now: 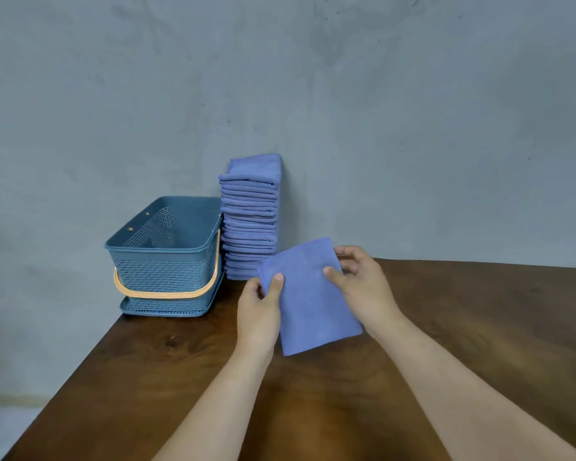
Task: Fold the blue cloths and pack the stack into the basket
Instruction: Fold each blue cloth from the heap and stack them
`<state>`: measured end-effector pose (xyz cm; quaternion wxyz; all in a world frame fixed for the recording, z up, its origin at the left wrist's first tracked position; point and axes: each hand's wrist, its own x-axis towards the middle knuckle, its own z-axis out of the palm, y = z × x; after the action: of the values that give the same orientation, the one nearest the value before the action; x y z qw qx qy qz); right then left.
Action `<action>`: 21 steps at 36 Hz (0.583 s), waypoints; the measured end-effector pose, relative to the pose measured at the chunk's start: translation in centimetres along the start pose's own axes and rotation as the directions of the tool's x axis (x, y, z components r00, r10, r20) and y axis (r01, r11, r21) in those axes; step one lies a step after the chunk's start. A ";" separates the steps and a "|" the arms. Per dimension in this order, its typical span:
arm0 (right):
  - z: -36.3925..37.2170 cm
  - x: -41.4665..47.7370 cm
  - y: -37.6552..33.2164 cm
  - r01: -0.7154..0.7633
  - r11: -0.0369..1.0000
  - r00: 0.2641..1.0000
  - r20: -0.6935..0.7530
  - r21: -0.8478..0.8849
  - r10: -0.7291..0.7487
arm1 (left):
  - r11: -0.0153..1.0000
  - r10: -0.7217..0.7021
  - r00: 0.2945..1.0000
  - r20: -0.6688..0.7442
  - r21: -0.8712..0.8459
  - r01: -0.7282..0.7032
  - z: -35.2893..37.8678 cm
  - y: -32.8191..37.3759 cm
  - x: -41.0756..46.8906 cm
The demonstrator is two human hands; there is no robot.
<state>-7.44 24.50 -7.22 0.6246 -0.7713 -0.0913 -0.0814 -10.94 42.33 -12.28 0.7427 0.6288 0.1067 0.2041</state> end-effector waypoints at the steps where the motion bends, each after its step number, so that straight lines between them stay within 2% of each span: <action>1: 0.2 0.4 -0.3 0.010 1.000 1.000 -0.002 -0.002 -0.010 | 0.995 0.070 0.997 -0.026 0.069 -0.068 -0.1 0.6 0.3; 4: 0.9 1.4 -1.6 0.063 0.998 0.998 -0.011 0.001 -0.063 | 0.950 0.246 0.969 -0.031 0.205 -0.234 -0.5 2.4 1.6; 9: 2.3 3.7 -4.7 0.160 0.985 0.987 -0.027 0.063 -0.159 | 0.846 0.456 0.887 -0.075 0.347 -0.405 -1.0 6.3 5.0; 15: 4.3 10.5 -9.3 0.230 0.966 0.972 -0.075 0.115 -0.222 | 0.765 0.547 0.836 -0.037 0.429 -0.482 -1.0 12.4 11.7; 21: 7.2 20.8 -13.4 0.282 0.957 0.951 -0.147 0.063 -0.270 | 0.690 0.555 0.832 -0.006 0.561 -0.456 0.0 19.6 21.5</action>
<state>9.63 35.07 8.96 0.6434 -0.7169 -0.1587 -0.2167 4.98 54.20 9.00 0.4377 0.7951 0.0463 0.4173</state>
